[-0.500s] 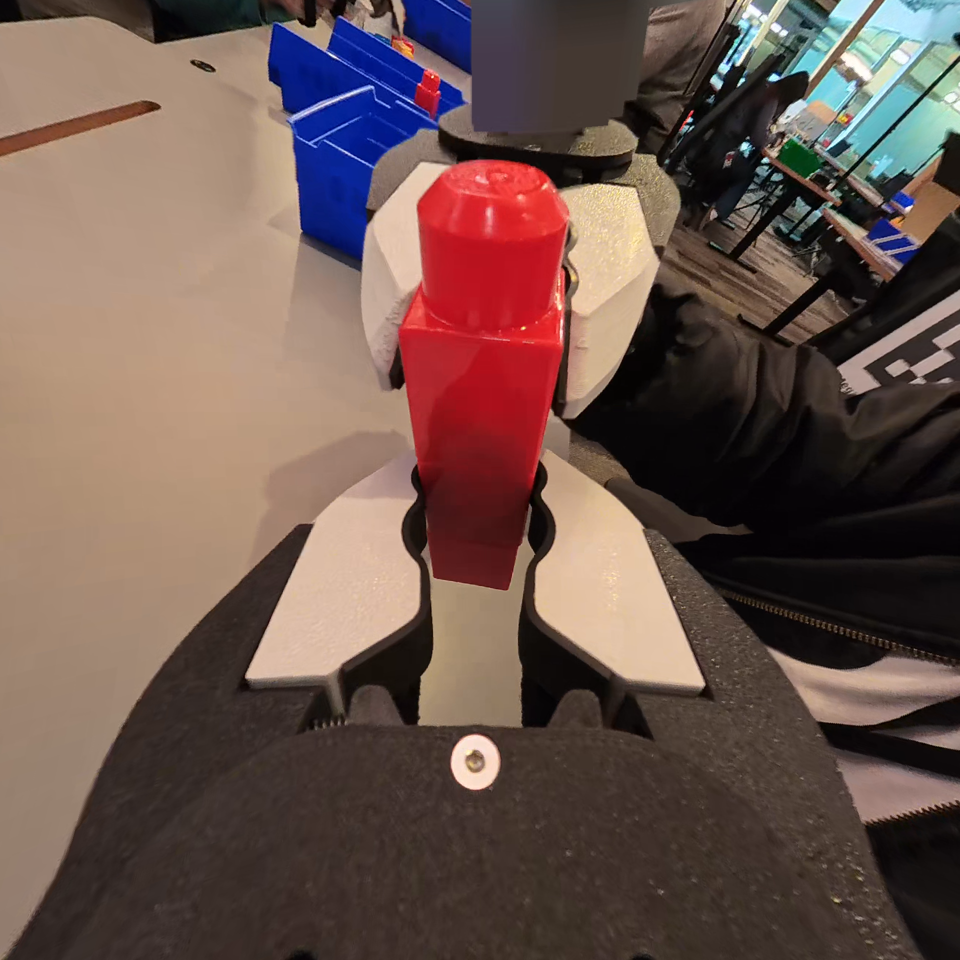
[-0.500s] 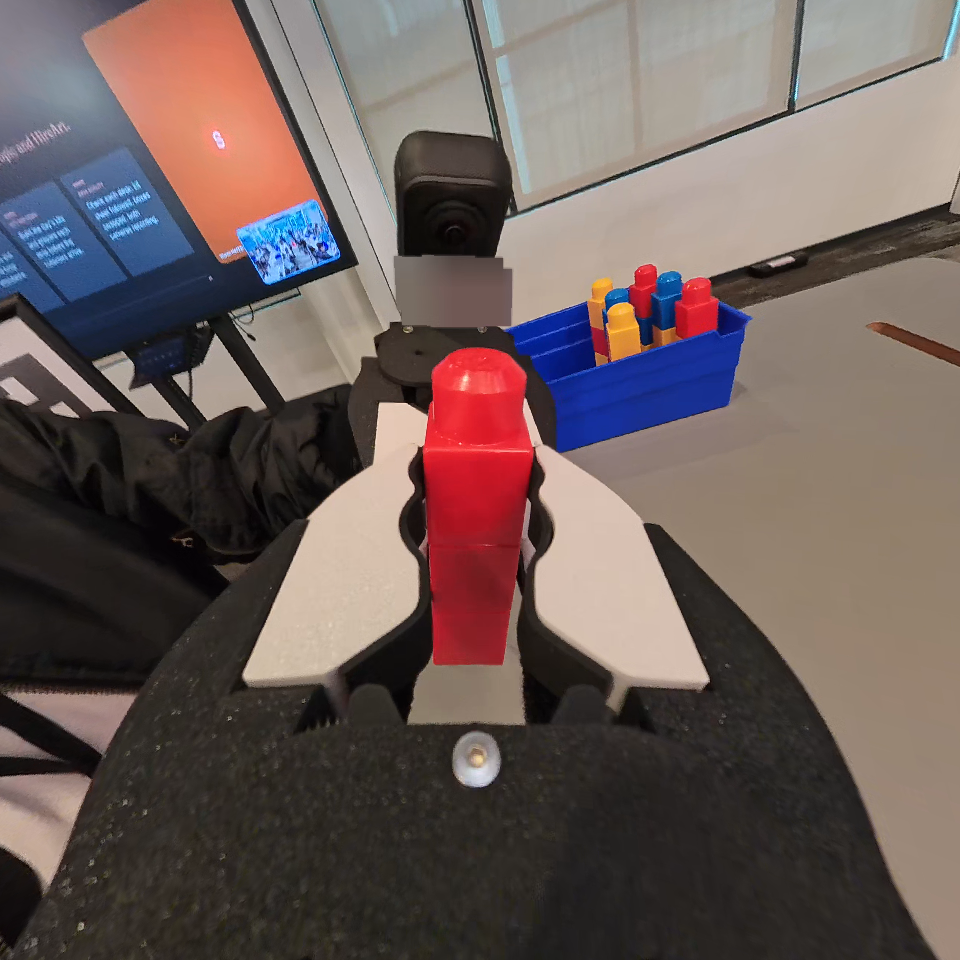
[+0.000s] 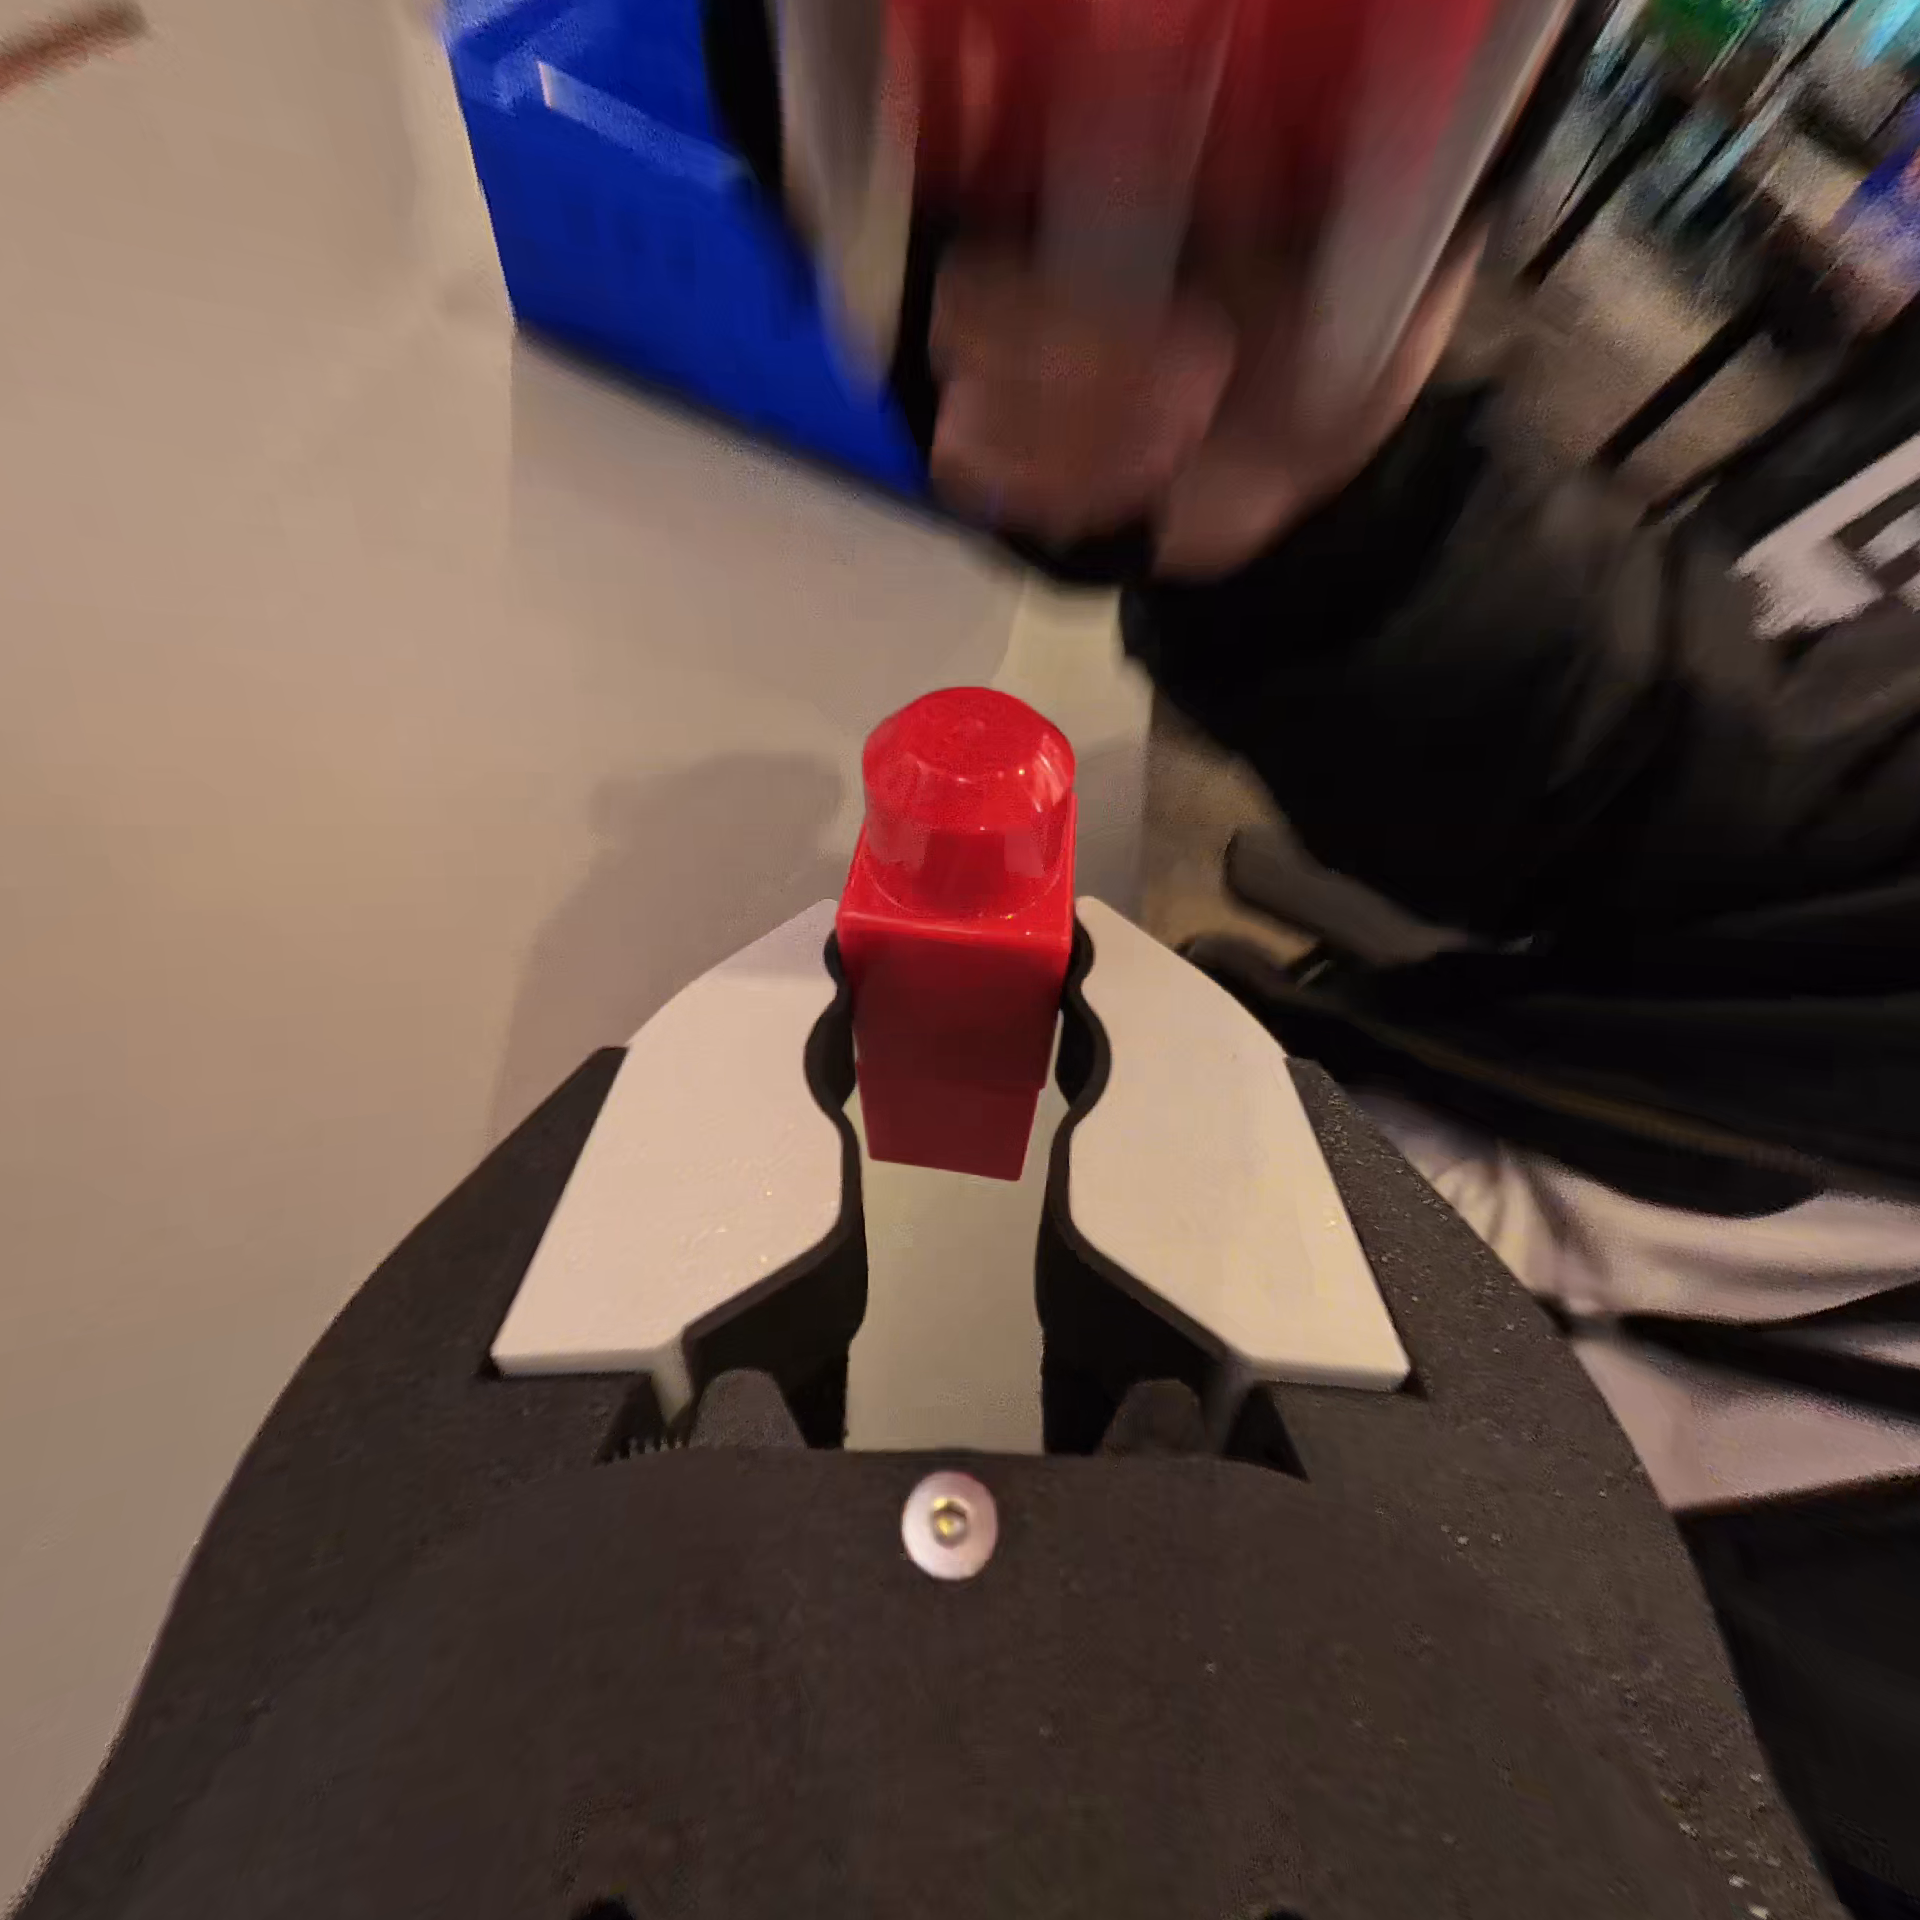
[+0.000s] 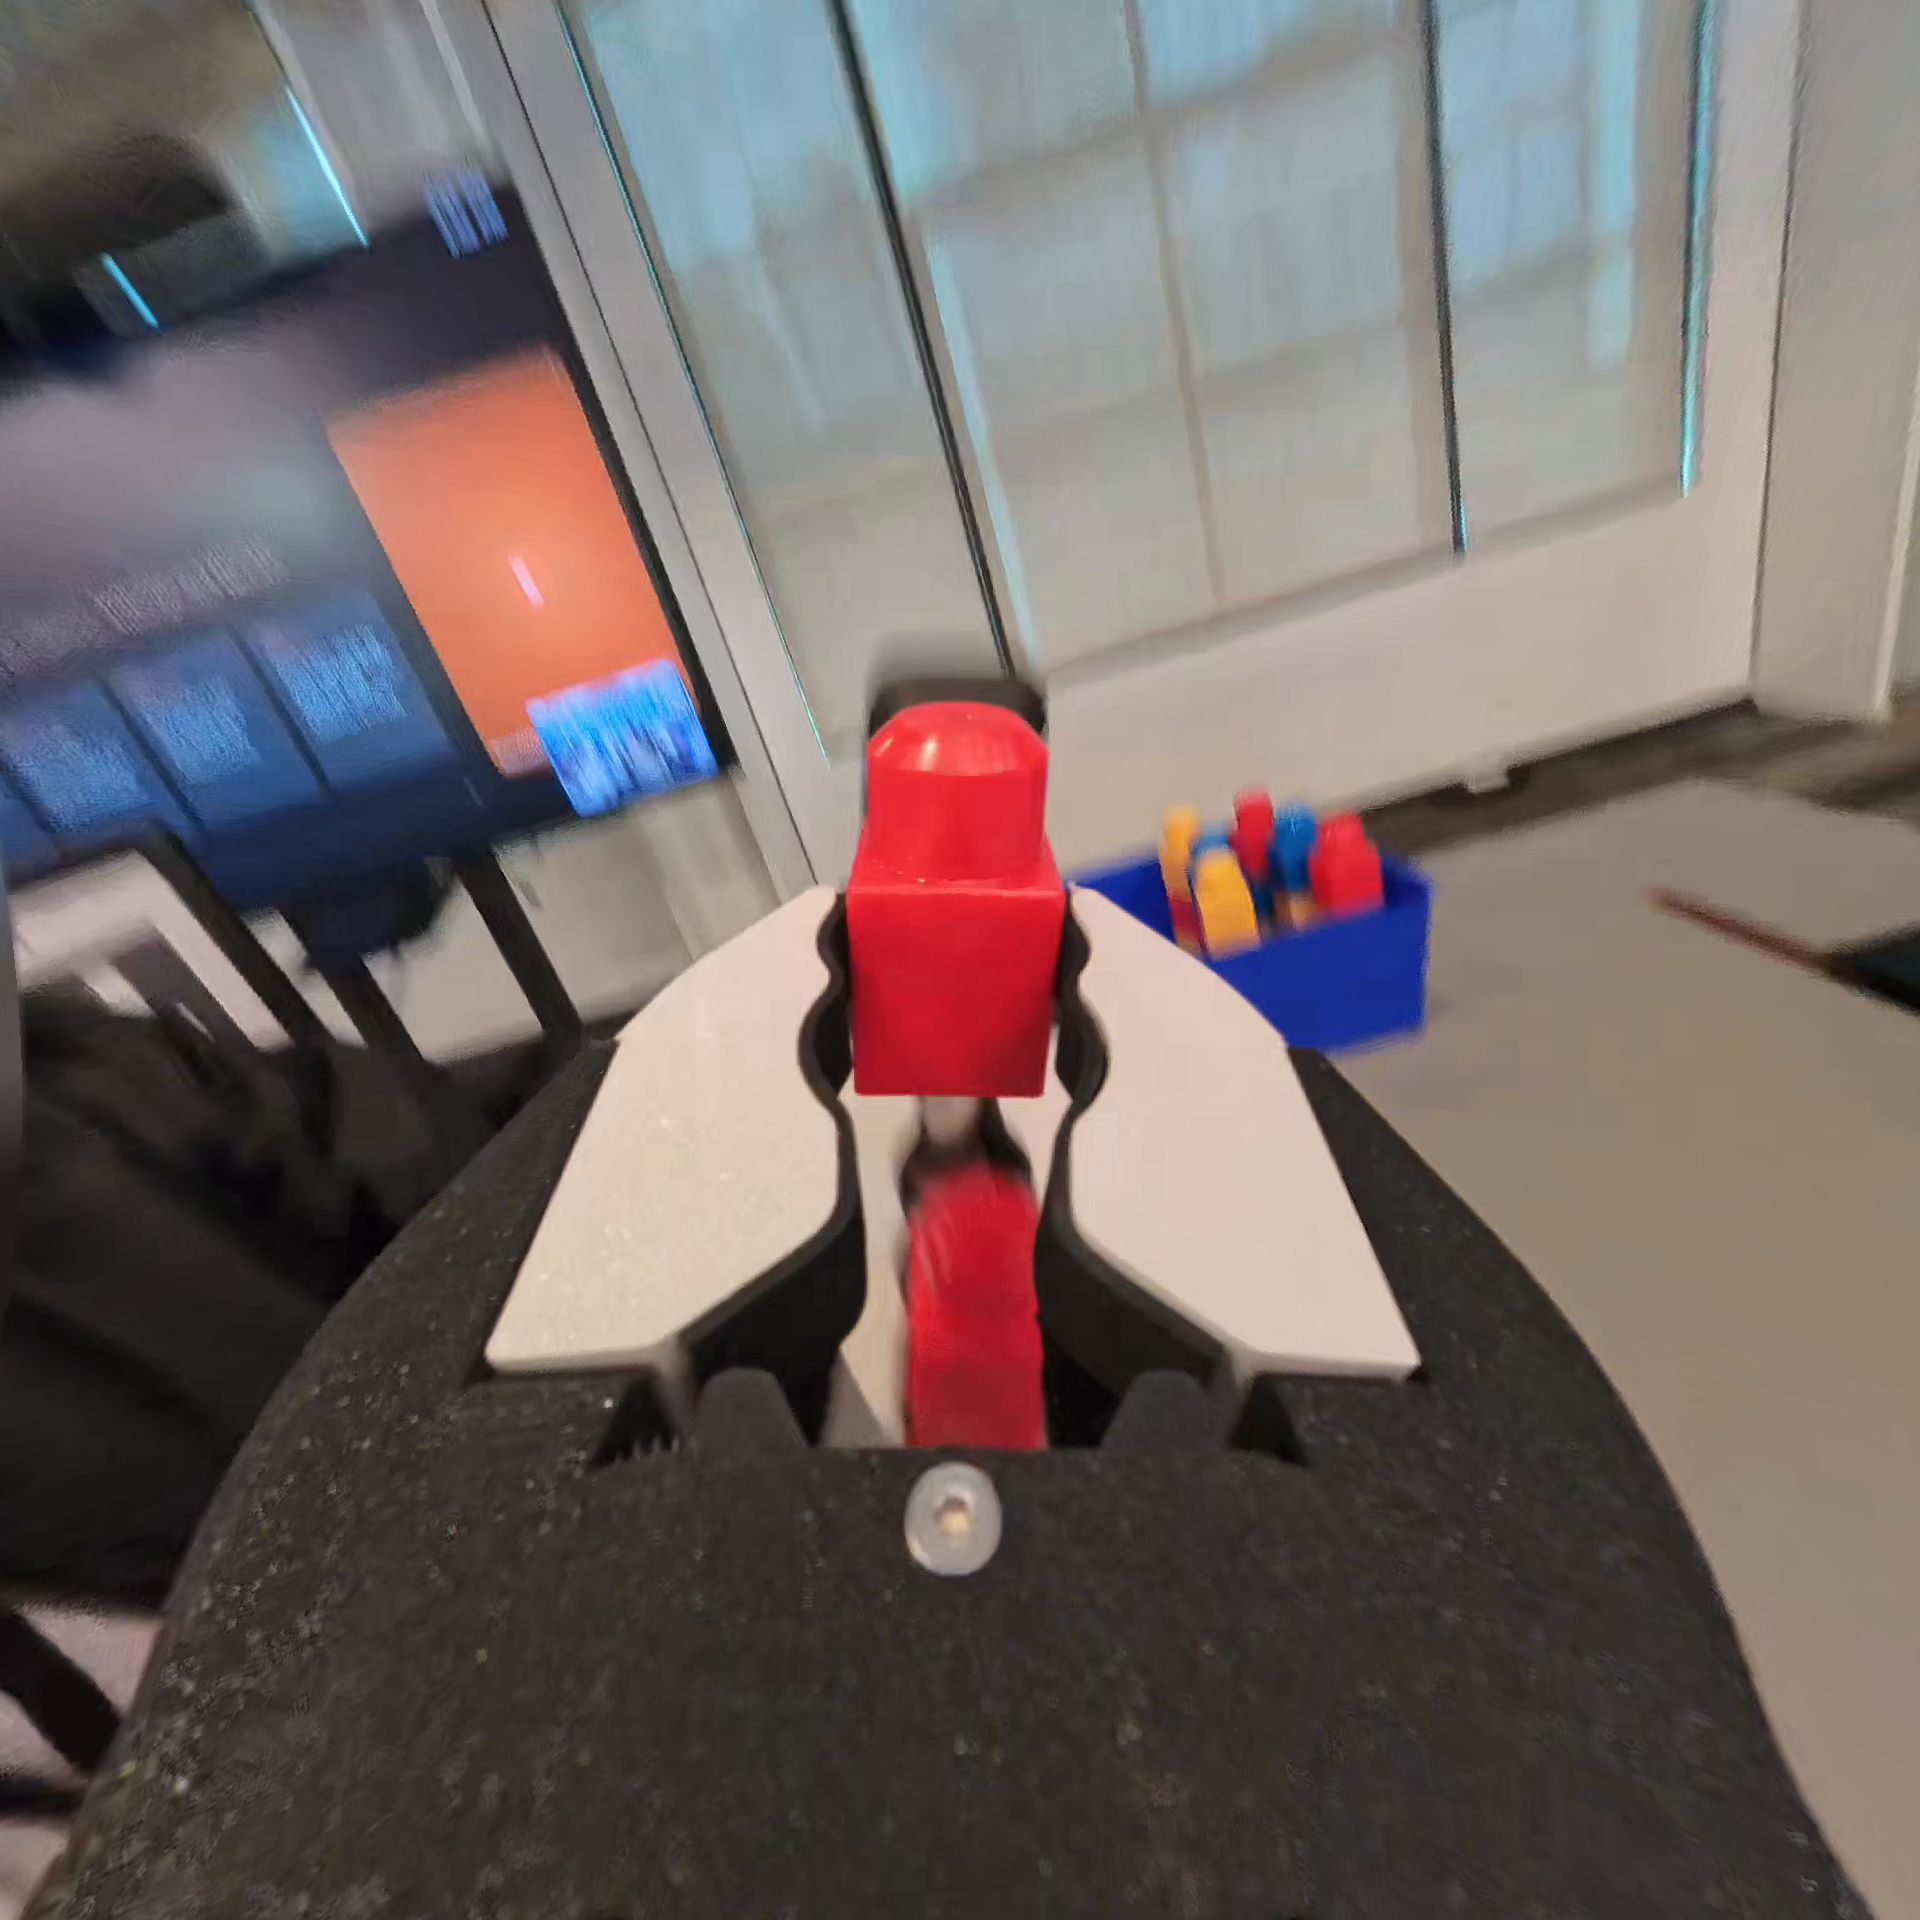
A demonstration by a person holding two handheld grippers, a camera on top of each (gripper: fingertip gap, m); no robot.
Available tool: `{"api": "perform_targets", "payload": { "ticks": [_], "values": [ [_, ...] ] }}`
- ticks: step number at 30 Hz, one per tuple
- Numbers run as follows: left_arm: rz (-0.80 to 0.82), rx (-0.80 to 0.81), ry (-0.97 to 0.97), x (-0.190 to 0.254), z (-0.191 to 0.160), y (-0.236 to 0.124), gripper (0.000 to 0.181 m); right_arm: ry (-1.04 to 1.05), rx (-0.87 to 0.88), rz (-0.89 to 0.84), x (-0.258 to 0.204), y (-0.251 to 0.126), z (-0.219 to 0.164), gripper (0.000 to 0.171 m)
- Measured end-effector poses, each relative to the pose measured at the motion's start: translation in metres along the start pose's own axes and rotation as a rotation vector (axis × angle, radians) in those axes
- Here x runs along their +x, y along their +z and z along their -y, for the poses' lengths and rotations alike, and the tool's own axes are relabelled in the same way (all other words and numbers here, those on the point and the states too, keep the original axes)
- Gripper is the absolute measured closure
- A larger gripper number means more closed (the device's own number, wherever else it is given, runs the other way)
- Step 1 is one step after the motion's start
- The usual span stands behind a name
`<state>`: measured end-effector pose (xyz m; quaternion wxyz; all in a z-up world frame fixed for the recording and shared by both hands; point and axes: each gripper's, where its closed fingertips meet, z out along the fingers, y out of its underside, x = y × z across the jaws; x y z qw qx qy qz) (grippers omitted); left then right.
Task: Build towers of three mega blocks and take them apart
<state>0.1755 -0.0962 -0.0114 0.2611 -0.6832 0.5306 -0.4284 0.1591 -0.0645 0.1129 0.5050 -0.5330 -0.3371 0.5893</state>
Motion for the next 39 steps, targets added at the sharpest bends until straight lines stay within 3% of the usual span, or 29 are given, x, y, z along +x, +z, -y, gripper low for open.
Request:
{"api": "perform_targets", "payload": {
  "ticks": [2, 3, 6, 8, 9, 11, 14, 17, 22, 26, 35, 39],
  "values": [
    [-0.01, 0.012, -0.001, 0.003, -0.008, 0.01, 0.146, 0.002, 0.176, -0.01, -0.002, -0.025, 0.05, 0.135],
    [-0.039, 0.047, -0.014, 0.007, -0.006, 0.008, 0.146, -0.04, 0.17, -0.062, 0.002, -0.036, 0.061, 0.135],
    [-0.018, 0.086, -0.011, 0.006, -0.01, -0.005, 0.146, -0.185, 0.051, -0.268, 0.011, -0.076, 0.078, 0.135],
    [0.0, 0.107, -0.002, 0.007, -0.015, -0.017, 0.146, -0.244, -0.032, -0.44, 0.014, -0.128, 0.095, 0.135],
    [0.012, 0.117, -0.002, 0.007, -0.018, -0.023, 0.146, -0.257, -0.121, -0.61, 0.027, -0.166, 0.097, 0.135],
    [0.012, 0.12, -0.009, 0.009, -0.022, -0.032, 0.145, -0.159, -0.389, -0.901, 0.053, -0.253, 0.077, 0.135],
    [0.009, 0.144, 0.009, 0.015, -0.017, -0.041, 0.146, 0.191, -0.731, -1.217, 0.078, -0.377, 0.012, 0.135],
    [0.006, 0.156, 0.026, 0.021, -0.006, -0.042, 0.145, 0.48, -0.915, -1.33, 0.089, -0.445, -0.055, 0.135],
    [0.006, 0.129, 0.036, 0.028, 0.004, -0.032, 0.145, 0.692, -0.945, -1.302, 0.12, -0.46, -0.126, 0.135],
    [0.025, 0.091, 0.037, 0.028, 0.004, -0.026, 0.145, 0.723, -0.972, -1.295, 0.142, -0.455, -0.148, 0.135],
    [0.021, 0.095, 0.025, 0.029, 0.009, -0.021, 0.145, 0.634, -0.983, -1.298, 0.165, -0.449, -0.135, 0.131],
    [0.007, 0.13, 0.017, 0.031, 0.013, -0.029, 0.145, 0.539, -0.913, -1.306, 0.155, -0.454, -0.105, 0.129]
  ]
}}
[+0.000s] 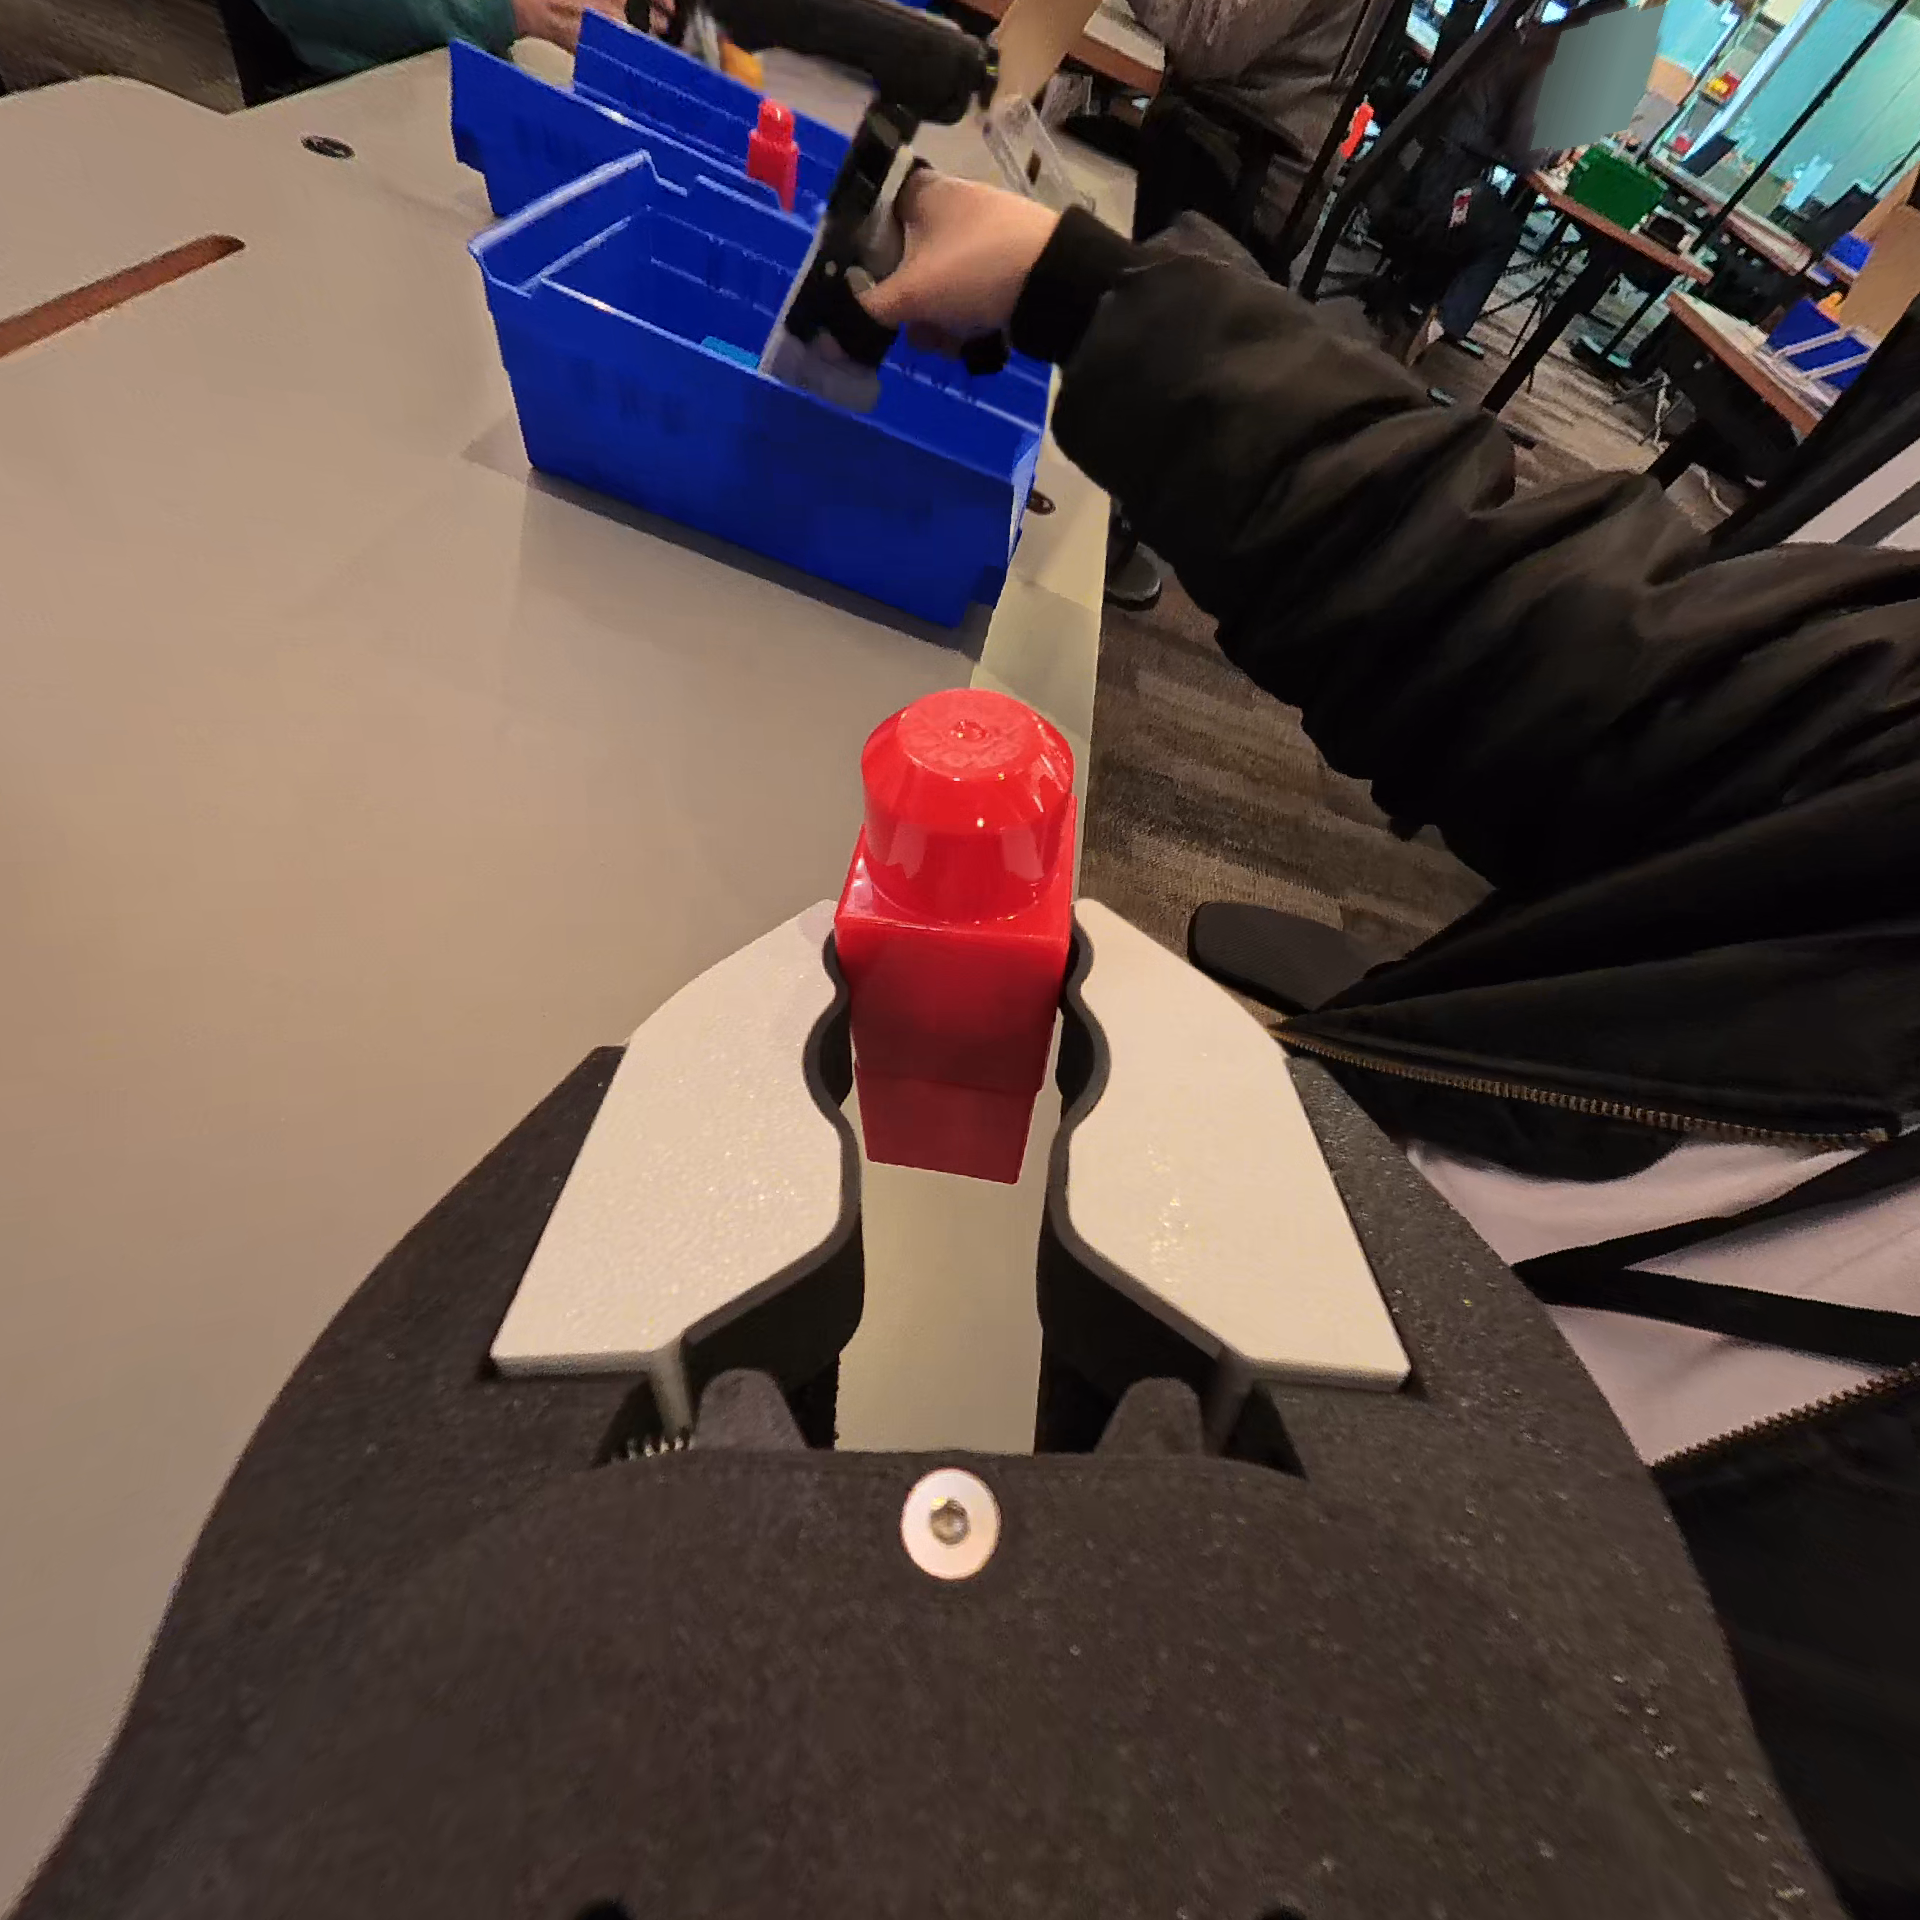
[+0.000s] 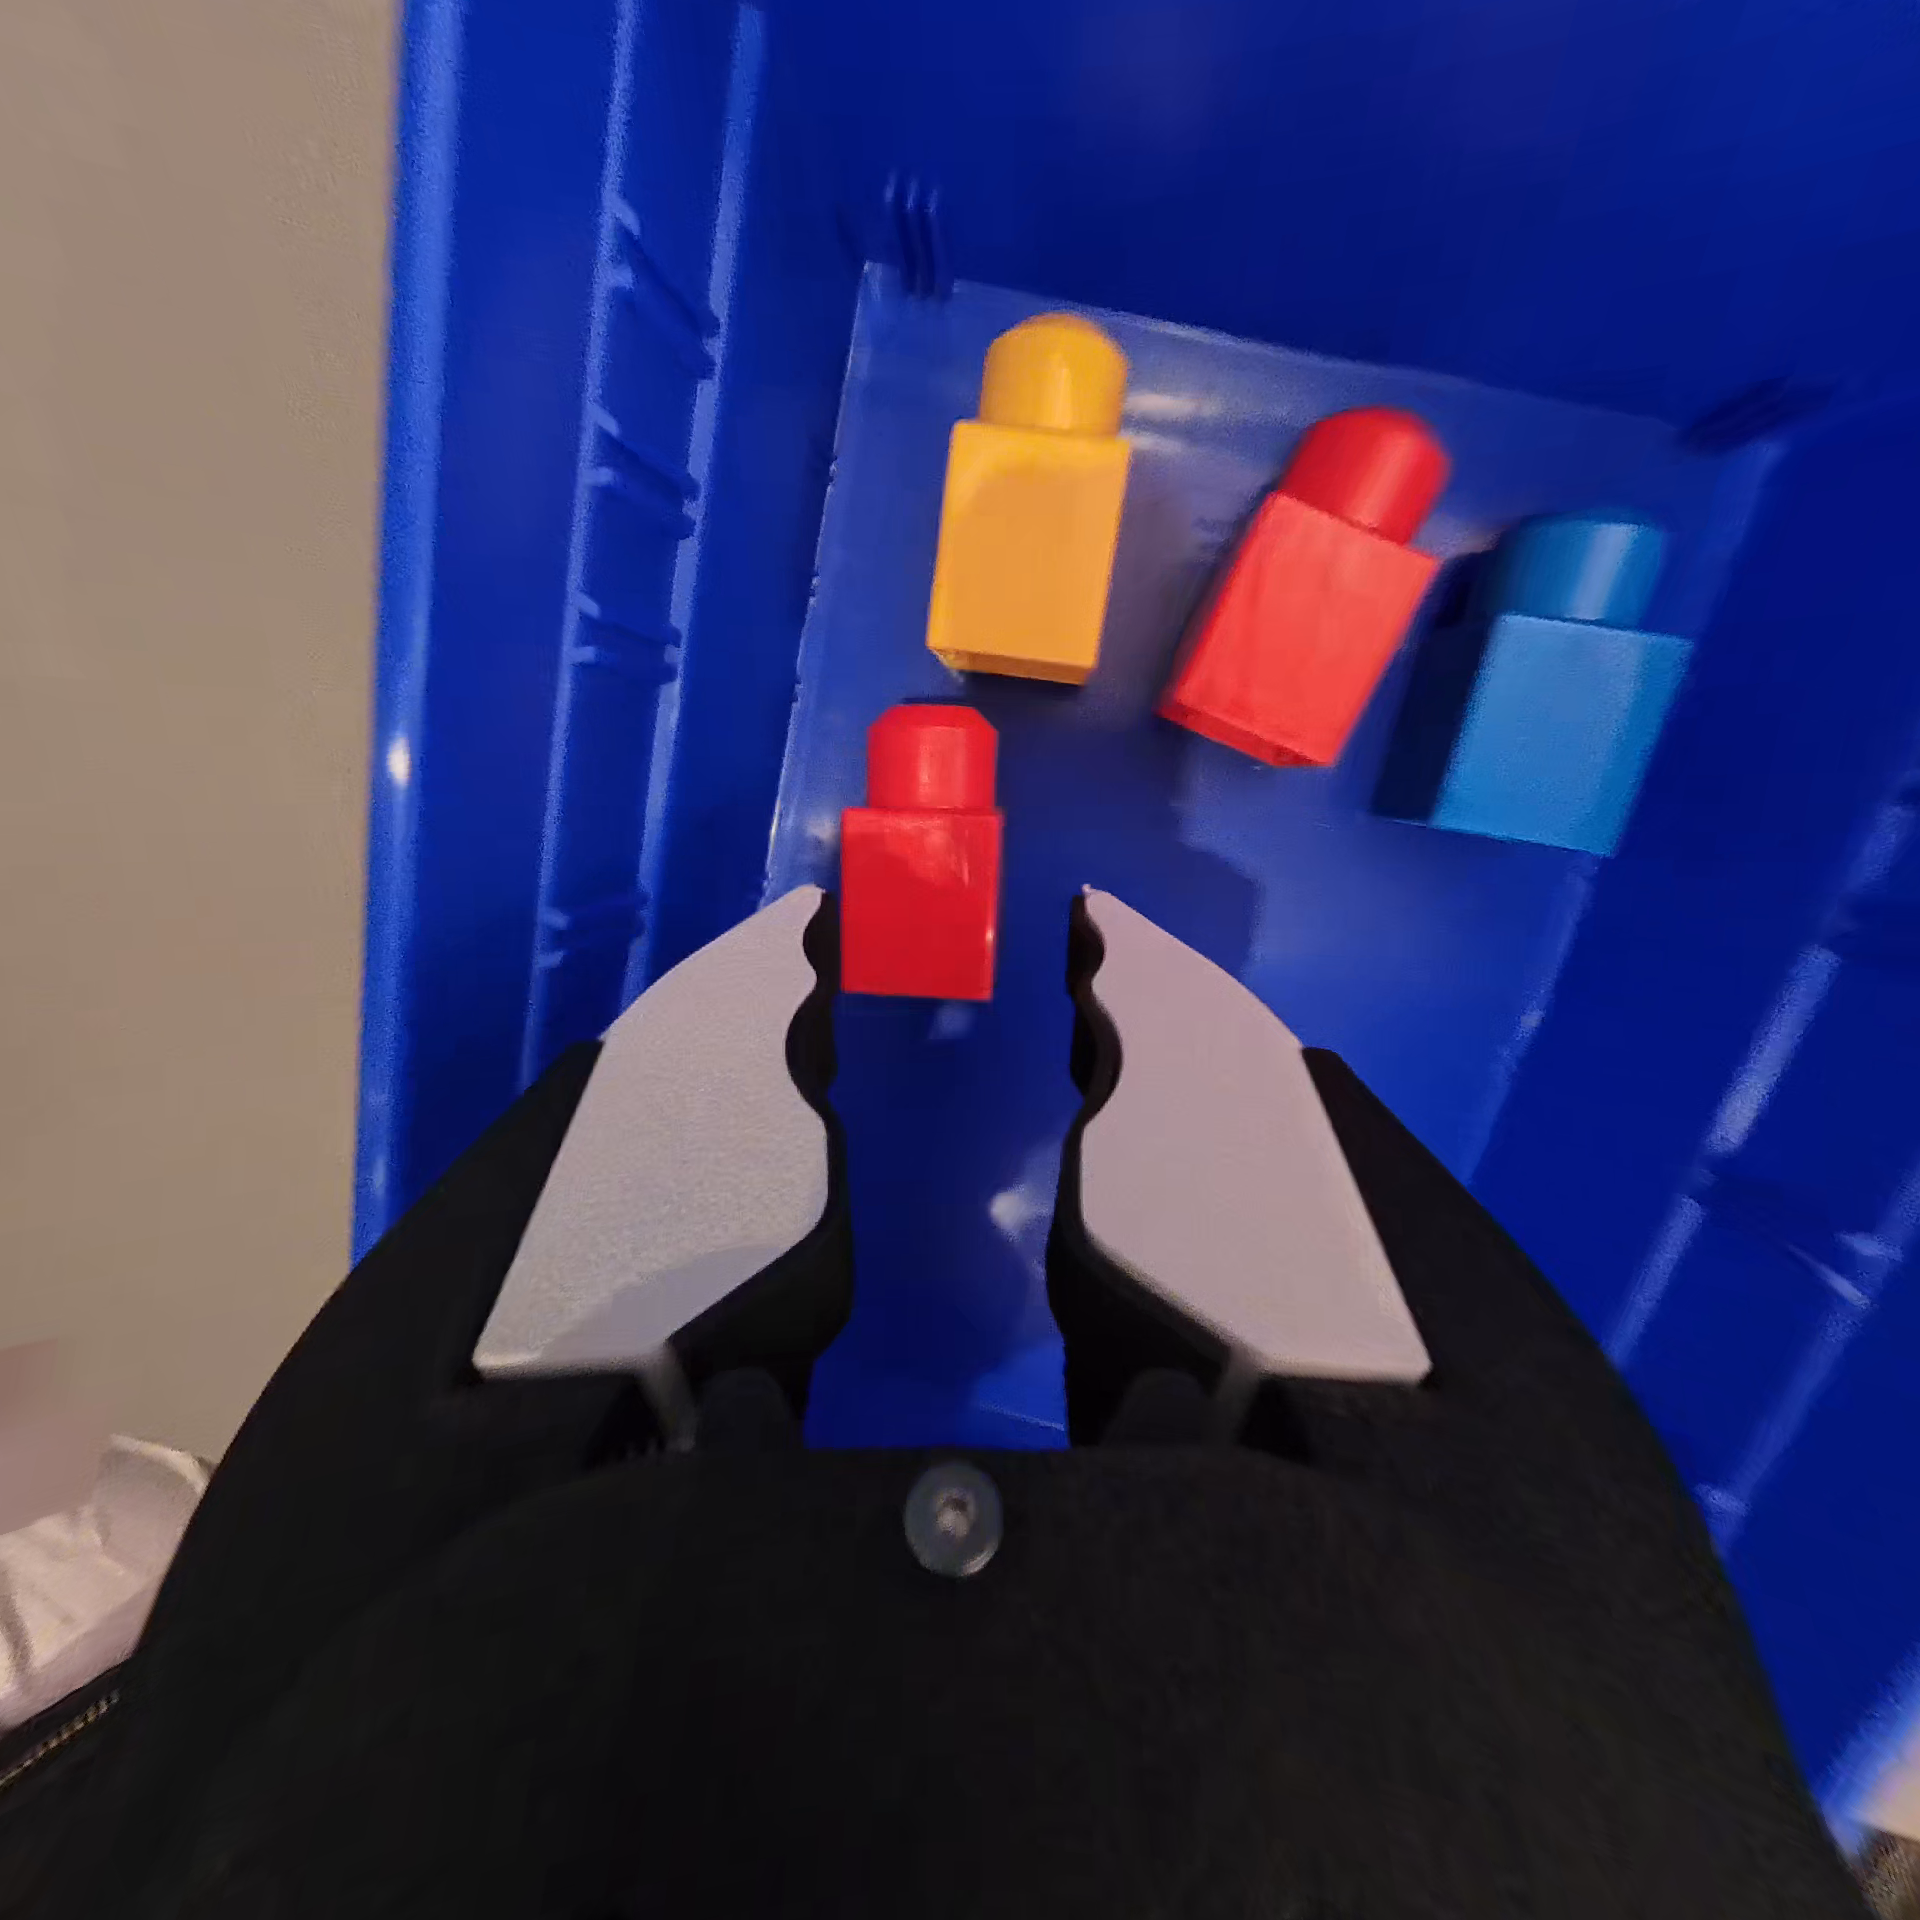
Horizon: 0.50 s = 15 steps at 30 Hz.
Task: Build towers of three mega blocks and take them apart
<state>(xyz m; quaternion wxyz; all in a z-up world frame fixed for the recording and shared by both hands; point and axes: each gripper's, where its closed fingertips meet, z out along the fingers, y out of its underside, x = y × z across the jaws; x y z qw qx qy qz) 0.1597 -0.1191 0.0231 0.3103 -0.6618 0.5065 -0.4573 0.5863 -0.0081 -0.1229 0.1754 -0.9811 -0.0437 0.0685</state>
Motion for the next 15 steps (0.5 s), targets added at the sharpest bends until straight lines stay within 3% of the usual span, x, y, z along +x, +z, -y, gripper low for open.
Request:
{"api": "perform_targets", "payload": {
  "ticks": [3, 5, 7, 10, 12, 15],
  "values": [
    [0.014, 0.076, -0.02, -0.004, 0.015, -0.009, 0.145, -0.045, 0.184, -0.04, -0.002, -0.055, 0.014, 0.131],
    [0.004, 0.154, -0.043, -0.007, 0.033, -0.015, 0.146, -0.175, 0.395, -0.051, -0.031, -0.104, 0.032, 0.127],
    [-0.034, 0.212, -0.064, -0.006, 0.051, -0.018, 0.146, -0.328, 0.614, 0.097, -0.102, -0.148, 0.042, 0.115],
    [-0.049, 0.278, -0.066, -0.008, 0.074, -0.015, 0.146, -0.573, 0.803, 0.591, -0.248, -0.193, 0.023, 0.104],
    [-0.084, 0.305, -0.073, -0.003, 0.084, -0.009, 0.146, -0.695, 0.829, 0.789, -0.319, -0.2, 0.004, 0.105],
    [-0.102, 0.306, -0.075, 0.002, 0.092, 0.002, 0.146, -0.715, 0.818, 0.854, -0.379, -0.184, 0.006, 0.106]
  ]
}}
